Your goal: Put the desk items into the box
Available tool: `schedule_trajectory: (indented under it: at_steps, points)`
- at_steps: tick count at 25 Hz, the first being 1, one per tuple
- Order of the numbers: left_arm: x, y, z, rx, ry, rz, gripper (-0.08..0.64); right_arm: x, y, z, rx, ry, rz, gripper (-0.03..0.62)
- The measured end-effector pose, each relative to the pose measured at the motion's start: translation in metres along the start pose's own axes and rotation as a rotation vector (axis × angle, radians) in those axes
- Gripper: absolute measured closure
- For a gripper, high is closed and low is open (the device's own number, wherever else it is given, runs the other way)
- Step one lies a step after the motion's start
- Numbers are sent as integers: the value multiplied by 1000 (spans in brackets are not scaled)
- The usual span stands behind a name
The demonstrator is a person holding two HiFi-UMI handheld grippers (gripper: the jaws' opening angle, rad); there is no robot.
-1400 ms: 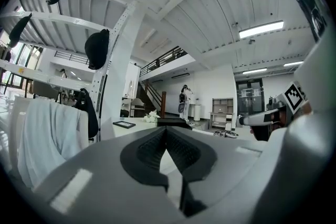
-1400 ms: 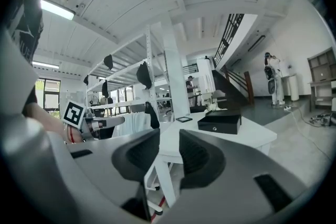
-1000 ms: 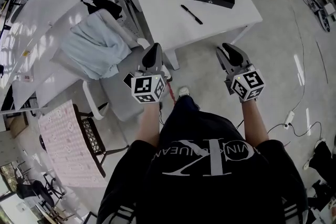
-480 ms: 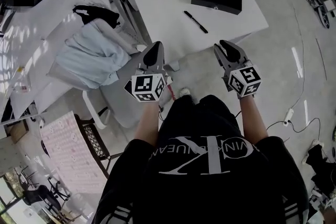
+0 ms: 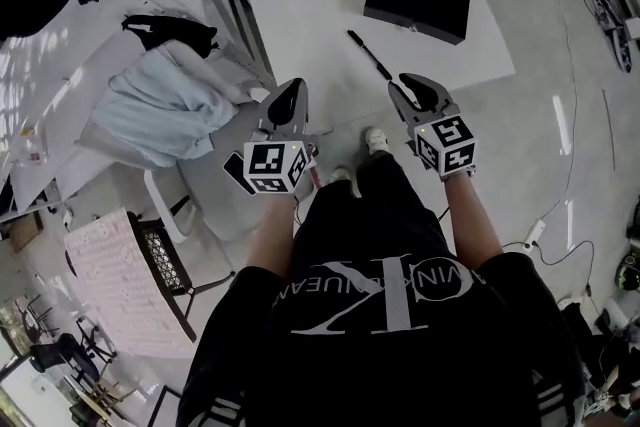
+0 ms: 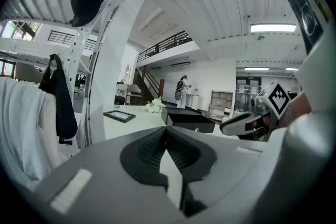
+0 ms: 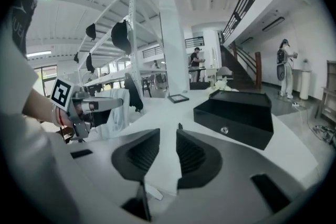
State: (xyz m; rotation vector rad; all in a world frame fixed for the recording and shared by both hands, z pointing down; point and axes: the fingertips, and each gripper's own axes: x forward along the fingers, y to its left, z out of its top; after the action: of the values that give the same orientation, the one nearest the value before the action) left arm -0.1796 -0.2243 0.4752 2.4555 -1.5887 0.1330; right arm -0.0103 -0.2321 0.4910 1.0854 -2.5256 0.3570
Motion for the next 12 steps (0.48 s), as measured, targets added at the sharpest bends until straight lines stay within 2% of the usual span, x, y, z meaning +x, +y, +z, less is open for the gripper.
schedule_trajectory:
  at_steps: [7,12]
  points:
    - [20,11,-1,-10,30,55,549,40,-16,-14,-14,136,60,511]
    - [30,10,-7,-22,54,66,549,64,-22,-30,-14,250,86,511]
